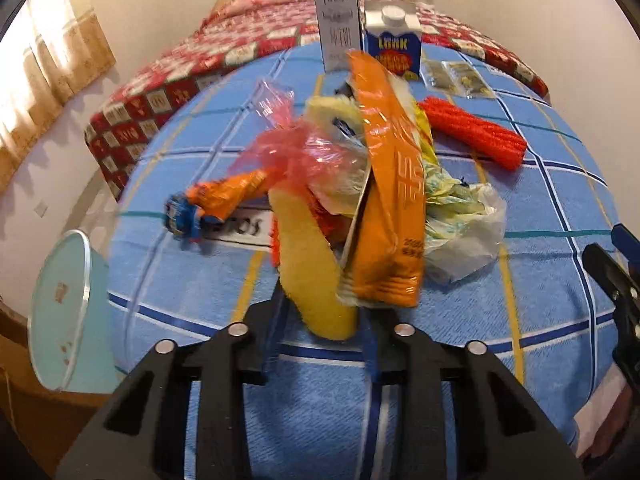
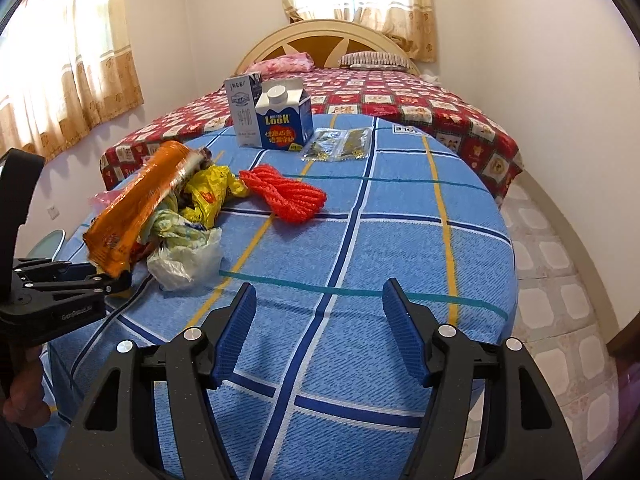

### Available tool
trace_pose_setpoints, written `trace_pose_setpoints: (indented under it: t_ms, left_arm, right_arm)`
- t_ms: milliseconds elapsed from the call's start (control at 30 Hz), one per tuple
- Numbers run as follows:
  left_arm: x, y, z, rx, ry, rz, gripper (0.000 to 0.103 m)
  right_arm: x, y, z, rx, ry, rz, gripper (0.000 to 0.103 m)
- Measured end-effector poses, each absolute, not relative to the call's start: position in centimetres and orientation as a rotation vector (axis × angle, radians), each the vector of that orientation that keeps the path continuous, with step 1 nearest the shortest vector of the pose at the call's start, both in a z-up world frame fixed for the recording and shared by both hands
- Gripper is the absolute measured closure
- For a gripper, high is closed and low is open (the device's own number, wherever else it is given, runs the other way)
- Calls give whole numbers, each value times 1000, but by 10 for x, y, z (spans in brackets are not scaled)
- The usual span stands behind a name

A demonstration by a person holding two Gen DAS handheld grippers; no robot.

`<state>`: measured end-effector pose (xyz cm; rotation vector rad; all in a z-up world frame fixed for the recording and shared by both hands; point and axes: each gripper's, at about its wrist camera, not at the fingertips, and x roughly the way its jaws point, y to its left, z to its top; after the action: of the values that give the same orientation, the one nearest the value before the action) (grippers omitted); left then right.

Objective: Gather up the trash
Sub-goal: 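Grasp the yellow sponge with the left gripper, then lift the yellow sponge toward the bin with the left gripper while the right gripper reaches the orange wrapper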

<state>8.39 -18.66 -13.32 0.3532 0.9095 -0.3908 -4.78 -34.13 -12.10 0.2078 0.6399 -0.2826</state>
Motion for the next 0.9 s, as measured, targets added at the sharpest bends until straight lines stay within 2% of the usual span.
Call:
trace_pose_setpoints:
  t_ms: [333,900]
  left_arm:
    - [59,-129,-92,360,815,-415,76]
    - [84,-55,-88,355,791,-219,76]
  right_arm:
    - [-48,-337,-120,220,636,-273,38]
    - [17,-250,-89,189,629,-125,38]
